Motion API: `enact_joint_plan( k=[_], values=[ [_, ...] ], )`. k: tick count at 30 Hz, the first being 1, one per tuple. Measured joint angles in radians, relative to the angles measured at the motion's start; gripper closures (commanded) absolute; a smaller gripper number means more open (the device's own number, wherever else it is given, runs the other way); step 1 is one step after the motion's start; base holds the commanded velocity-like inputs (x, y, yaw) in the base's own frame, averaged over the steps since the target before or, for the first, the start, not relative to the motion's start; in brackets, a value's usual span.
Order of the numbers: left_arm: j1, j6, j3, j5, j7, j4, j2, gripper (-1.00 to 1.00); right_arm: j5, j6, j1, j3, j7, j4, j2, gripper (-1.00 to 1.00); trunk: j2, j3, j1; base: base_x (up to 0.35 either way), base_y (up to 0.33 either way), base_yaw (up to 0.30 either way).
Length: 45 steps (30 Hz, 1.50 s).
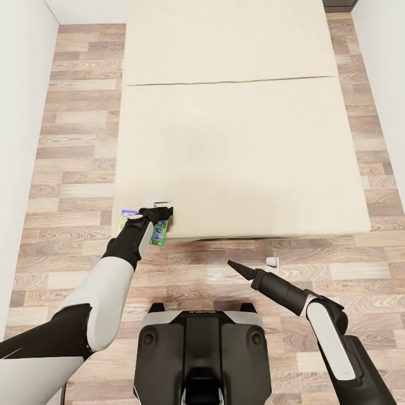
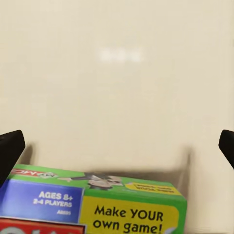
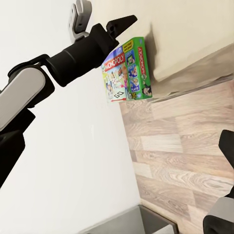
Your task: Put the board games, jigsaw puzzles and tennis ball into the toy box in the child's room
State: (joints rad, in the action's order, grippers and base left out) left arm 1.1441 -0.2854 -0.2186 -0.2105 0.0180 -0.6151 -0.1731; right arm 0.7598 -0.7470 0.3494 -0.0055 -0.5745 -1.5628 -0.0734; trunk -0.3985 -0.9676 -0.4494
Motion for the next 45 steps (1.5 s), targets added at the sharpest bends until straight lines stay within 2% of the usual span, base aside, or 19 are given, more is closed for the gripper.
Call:
enact_joint_plan(
  k=[45],
  values=[
    [0.0,0.0,0.0,0.0,0.0,0.0,0.0,-1.0,0.0,0.001,0.0,0.0,0.0,0.0,0.0,-1.0,0.0,0.0,0.0,-0.041,0.0,0.0]
  ],
)
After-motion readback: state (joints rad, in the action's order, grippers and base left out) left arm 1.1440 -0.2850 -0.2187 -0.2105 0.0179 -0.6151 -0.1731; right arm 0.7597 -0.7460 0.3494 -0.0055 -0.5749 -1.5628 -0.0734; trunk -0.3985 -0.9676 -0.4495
